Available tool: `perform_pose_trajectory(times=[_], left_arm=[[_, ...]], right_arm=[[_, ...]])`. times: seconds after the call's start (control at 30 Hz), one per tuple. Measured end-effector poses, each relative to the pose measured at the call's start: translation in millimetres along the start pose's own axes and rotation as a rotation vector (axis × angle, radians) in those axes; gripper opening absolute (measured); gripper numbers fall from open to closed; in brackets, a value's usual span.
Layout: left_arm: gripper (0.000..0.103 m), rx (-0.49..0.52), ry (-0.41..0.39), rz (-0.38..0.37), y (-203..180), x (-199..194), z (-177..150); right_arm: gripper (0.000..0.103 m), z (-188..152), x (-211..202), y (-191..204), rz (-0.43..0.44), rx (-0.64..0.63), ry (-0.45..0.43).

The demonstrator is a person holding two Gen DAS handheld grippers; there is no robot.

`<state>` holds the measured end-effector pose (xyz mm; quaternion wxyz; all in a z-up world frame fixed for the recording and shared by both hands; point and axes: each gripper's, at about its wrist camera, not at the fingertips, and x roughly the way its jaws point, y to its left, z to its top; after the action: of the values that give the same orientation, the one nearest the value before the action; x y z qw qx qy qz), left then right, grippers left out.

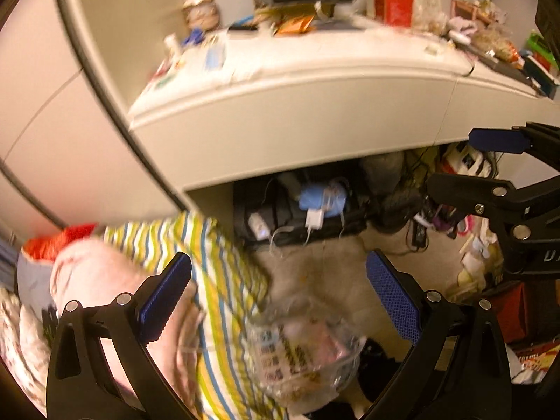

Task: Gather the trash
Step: 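Raise the right tool from the wastebasket back over the desk, then move the right tool to the white crumpled tissue on the desk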

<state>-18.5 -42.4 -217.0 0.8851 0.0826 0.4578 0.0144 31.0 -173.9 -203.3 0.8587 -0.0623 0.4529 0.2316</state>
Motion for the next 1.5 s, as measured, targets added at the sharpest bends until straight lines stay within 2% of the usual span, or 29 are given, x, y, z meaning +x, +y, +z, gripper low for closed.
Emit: perform_pose_trajectory(times=[0.3,0.67,1.1,1.5], left_arm=[[0.097,0.072,-0.093,-0.046,-37,-3,84],[0.097,0.169,-0.15,-0.127,-93,17,166],[0.097,0.247,-0.155,-0.183,-147,54,228],[0.097,0.334,-0.141,-0.243,-190,95,260]], right_arm=[[0.082,41,-23,-75,-0.127,0.105,-0.086],[0.082,76,-31,-153,-0.232,0.209,-0.119],[0.082,102,-11,-221,-0.299,0.288,-0.095],[0.082,123,40,-264,-0.277,0.355,-0.029]])
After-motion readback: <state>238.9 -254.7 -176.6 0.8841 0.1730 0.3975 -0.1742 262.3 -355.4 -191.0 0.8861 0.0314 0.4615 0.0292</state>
